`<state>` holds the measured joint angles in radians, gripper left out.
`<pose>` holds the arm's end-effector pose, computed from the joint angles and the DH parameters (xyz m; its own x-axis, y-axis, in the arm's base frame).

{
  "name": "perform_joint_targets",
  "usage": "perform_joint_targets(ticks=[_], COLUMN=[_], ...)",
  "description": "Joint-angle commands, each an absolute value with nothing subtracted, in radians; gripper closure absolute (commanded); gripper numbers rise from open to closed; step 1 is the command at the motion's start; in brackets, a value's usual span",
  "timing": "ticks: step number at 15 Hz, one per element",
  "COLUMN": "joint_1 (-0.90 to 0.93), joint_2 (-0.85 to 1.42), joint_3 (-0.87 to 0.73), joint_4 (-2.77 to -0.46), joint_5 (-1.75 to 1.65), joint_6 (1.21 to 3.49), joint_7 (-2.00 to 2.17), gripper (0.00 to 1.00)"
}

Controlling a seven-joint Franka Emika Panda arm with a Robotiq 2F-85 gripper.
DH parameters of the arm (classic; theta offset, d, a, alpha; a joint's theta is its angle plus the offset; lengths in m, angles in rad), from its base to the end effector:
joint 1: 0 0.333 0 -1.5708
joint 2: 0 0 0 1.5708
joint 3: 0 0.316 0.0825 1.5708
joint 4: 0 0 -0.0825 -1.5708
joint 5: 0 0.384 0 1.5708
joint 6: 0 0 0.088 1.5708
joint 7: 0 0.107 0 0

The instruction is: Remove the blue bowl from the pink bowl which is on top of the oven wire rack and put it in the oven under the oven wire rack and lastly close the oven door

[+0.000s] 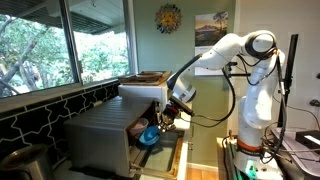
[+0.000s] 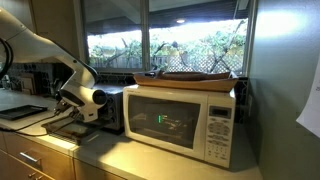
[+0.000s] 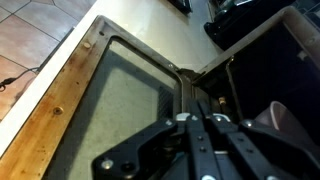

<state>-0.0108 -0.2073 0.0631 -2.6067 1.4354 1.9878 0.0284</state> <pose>0.4099 0.0826 0.3341 0.6572 -0.3805 -0.6506 -0.7412 -0.1699 -0.6494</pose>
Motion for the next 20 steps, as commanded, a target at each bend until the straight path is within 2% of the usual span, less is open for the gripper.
perform_joint_targets(ticks=[1,2,3,4,5,13,14,20], joint_1=[0.007,0.010,0.013,0.016,0.018,0.001,0.001,-0.017], joint_2=[-0.164,-0.157,-0.151,-0.150,-0.152,-0.280,-0.296,-0.411], joint_3=[0.078,0.080,0.083,0.084,0.085,0.063,0.059,0.038], joint_4=[-2.584,-2.579,-2.574,-2.571,-2.570,-2.619,-2.623,-2.693], joint_5=[1.484,1.497,1.505,1.515,1.518,1.386,1.380,1.329], joint_6=[2.066,2.081,2.093,2.105,2.114,2.091,2.081,2.041], joint_7=[-0.055,-0.066,-0.076,-0.085,-0.092,-0.101,-0.112,0.017], gripper=[0.99,0.99,0.71,0.71,0.65,0.06,0.01,0.00])
